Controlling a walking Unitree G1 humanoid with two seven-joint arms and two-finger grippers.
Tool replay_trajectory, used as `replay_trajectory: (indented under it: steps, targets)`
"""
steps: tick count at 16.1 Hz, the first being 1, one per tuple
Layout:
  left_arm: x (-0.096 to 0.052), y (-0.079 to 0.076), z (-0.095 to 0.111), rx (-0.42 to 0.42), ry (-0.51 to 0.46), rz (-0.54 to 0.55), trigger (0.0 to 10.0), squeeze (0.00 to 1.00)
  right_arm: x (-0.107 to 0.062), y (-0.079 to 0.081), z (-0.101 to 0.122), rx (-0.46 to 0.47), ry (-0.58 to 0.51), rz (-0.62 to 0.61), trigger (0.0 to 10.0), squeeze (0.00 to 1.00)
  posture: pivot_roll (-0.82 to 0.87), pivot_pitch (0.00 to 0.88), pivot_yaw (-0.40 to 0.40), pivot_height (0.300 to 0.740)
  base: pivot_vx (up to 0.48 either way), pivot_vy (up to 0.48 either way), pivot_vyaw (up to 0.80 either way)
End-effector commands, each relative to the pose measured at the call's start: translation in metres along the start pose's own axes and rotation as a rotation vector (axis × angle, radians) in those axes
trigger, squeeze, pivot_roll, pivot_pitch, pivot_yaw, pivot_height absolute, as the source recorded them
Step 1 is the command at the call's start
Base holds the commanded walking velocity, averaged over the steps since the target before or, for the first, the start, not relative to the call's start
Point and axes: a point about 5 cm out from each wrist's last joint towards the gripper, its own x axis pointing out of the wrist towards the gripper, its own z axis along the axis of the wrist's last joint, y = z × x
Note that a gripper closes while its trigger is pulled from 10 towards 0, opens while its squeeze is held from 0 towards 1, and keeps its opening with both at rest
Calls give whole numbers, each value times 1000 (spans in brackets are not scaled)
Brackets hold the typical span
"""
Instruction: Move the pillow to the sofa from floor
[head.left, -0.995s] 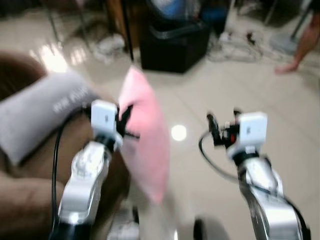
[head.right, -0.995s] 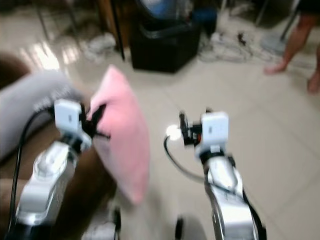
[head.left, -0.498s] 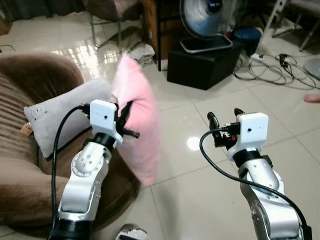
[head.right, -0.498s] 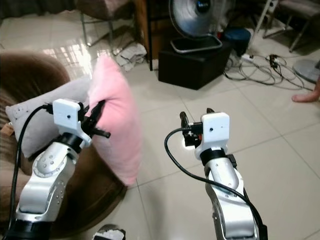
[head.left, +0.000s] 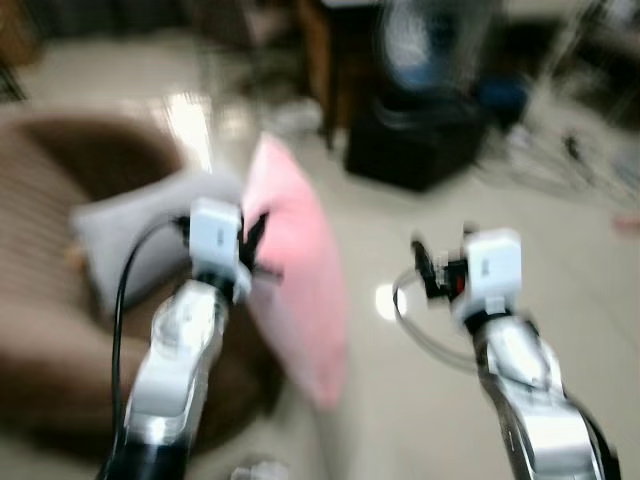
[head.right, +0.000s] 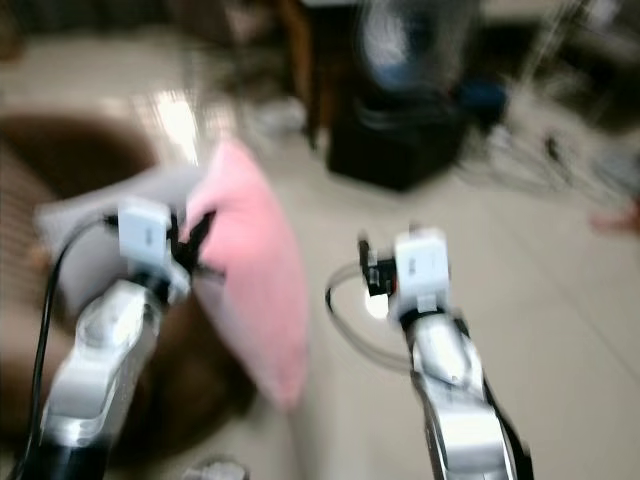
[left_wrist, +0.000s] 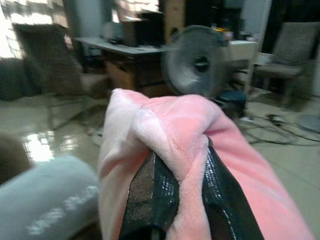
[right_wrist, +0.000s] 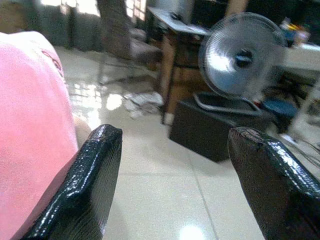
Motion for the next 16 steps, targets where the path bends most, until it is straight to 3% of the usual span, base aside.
replay_trajectory:
  steps: [1, 5, 8, 11, 15, 16]
  targets:
    - [4, 1, 12, 17, -57, 7, 10000, 0, 0, -4, -1, -5, 2, -11, 10000, 0, -55, 44, 25, 740, 330, 0, 800]
    - [4, 0, 13, 14, -58, 5, 10000, 0, -1, -4, -4, -10, 13, -4, 10000, 0, -55, 45, 24, 740, 332, 0, 800]
    - [4, 0, 13, 17, -57, 8, 10000, 0, -3, 5, -9, -20, 41, 74, 10000, 0, -52, 47, 22, 740, 326, 0, 800]
    - [1, 3, 11, 8, -46, 31, 10000, 0, -5, 12, -14, 21, 71, 127, 10000, 0, -49, 48, 20, 740, 0, 0, 194]
    - [2, 8, -2, 38, 50, 56, 10000, 0, -7, 13, -17, 7, 85, 158, 10000, 0, -48, 48, 21, 740, 0, 0, 0]
    - [9, 10, -13, 25, 137, 67, 10000, 0, -6, 14, -21, -10, 110, 182, 10000, 0, -46, 50, 20, 740, 0, 0, 0]
